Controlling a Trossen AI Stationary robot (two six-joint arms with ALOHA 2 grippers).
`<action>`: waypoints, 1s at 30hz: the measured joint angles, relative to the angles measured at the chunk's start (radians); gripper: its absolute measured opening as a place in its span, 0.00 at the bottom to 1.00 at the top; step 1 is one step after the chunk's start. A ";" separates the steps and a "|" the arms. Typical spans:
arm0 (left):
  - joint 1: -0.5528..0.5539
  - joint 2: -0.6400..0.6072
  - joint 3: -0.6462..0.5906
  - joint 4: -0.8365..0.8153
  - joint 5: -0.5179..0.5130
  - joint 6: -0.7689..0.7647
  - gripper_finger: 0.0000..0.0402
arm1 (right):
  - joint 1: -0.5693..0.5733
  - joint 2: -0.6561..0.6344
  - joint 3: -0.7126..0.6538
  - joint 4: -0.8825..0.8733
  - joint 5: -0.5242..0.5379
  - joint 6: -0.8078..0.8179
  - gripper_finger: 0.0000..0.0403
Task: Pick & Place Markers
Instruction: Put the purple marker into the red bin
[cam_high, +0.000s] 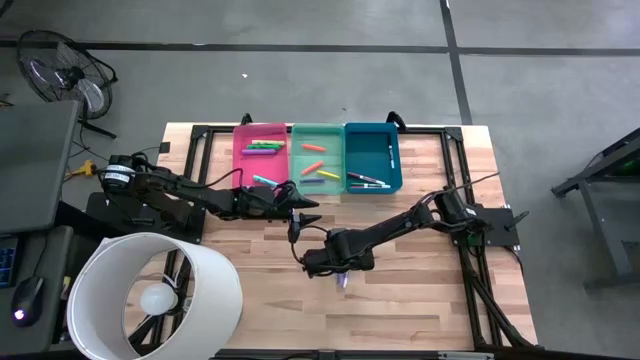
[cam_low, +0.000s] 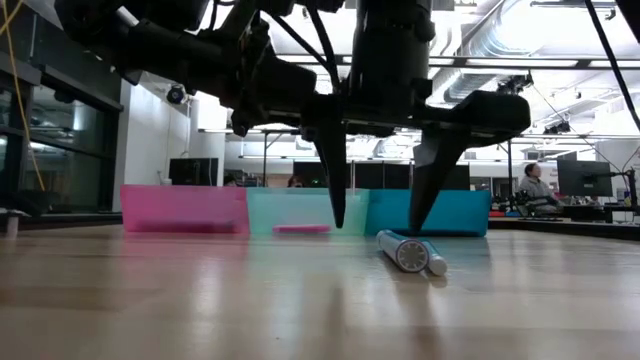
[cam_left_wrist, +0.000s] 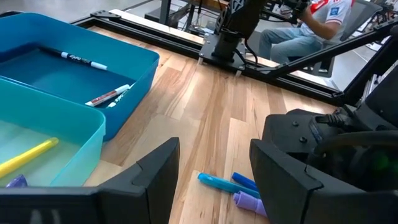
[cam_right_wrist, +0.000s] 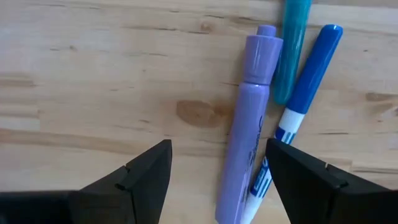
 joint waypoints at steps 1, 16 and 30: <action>0.000 0.000 0.000 0.000 0.000 0.000 0.48 | 0.000 0.004 0.000 0.000 0.000 0.000 0.62; 0.000 0.000 0.000 -0.029 0.000 0.000 0.48 | 0.003 0.025 -0.025 0.067 -0.004 -0.004 0.62; 0.000 0.000 0.001 -0.041 0.000 -0.002 0.48 | 0.038 0.017 -0.108 0.126 -0.037 0.045 0.62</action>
